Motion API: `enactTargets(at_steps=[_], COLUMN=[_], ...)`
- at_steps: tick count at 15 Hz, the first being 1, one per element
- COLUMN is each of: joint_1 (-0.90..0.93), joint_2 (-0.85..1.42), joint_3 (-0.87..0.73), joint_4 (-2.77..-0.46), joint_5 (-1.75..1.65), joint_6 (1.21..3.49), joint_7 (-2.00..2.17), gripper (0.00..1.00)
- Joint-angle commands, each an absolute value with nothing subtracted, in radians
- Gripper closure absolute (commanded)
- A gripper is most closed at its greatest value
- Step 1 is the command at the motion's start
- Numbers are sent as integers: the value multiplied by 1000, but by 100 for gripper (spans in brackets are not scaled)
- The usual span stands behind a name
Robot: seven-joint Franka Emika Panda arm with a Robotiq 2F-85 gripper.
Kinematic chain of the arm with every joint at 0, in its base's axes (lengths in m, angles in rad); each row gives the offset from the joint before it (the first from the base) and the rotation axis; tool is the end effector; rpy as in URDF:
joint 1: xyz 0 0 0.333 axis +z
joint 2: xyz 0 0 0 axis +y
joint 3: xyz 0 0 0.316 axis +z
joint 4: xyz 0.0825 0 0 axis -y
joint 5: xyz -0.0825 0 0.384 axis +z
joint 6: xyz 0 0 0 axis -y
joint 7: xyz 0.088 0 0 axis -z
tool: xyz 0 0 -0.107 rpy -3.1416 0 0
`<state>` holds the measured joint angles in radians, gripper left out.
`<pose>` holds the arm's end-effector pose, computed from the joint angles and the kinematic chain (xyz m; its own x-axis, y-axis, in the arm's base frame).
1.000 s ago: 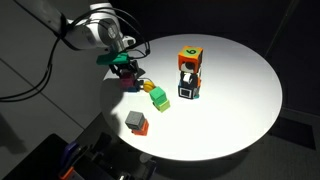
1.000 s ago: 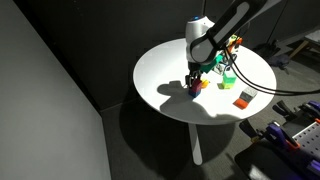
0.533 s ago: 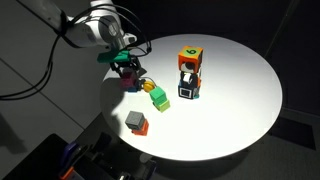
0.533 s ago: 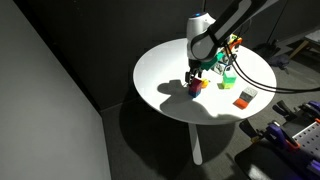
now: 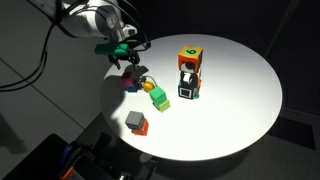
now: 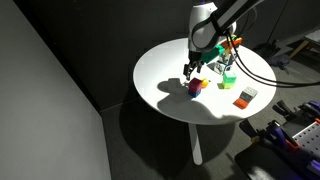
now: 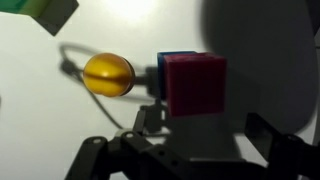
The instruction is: Put the pink block on top of the blue block
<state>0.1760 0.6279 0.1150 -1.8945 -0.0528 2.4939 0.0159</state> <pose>0.6022 0.1780 0.1683 0.9559 0.2926 -0.0237 0.2917 -0.9558 -0.0362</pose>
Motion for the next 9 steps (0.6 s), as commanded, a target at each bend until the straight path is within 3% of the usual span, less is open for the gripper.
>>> enactTargets(at_steps=[1,9], joint_1=[149,160], joint_2=[558,452], joint_3=[135,96], joint_4=[-1955,-2029], joint_5=[-16,-33], joint_6=[2496,2438], joint_7=[-9,44], gripper=[0,0])
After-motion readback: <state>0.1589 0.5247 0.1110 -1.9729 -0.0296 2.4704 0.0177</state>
